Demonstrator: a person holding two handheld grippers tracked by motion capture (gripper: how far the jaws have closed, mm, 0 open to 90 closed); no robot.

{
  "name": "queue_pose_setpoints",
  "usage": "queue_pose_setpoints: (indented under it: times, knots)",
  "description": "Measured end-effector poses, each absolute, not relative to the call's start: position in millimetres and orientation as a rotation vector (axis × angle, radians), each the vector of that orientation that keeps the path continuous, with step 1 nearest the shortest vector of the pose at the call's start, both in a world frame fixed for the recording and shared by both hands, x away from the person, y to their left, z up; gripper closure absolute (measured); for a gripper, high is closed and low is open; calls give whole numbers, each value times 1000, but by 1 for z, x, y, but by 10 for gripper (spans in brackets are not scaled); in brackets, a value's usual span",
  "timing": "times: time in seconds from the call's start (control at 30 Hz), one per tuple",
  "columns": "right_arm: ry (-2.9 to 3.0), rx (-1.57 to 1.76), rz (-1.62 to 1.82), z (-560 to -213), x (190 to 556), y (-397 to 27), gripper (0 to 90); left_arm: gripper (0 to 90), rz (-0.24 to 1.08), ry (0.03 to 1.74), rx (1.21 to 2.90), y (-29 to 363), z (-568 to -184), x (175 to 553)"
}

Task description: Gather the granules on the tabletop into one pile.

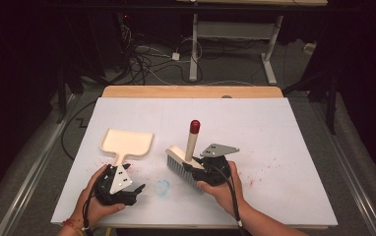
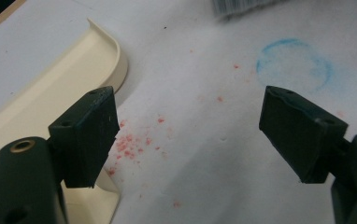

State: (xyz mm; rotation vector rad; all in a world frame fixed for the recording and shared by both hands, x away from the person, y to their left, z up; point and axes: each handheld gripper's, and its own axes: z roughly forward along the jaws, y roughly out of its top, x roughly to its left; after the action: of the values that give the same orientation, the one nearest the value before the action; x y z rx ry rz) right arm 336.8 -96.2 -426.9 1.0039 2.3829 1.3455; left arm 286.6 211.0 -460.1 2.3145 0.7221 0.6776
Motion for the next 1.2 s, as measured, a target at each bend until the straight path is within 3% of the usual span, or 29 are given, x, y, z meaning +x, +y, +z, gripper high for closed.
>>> queue_pose_setpoints:
  times: [0.63,1.2]
  knots:
    - [2242,1106,1233,-422,332,-134,673,191,680,725,2315,210,-460,287]
    - [2219,973,1320,-396,325,-144,672,191,684,724,2313,210,-460,287]
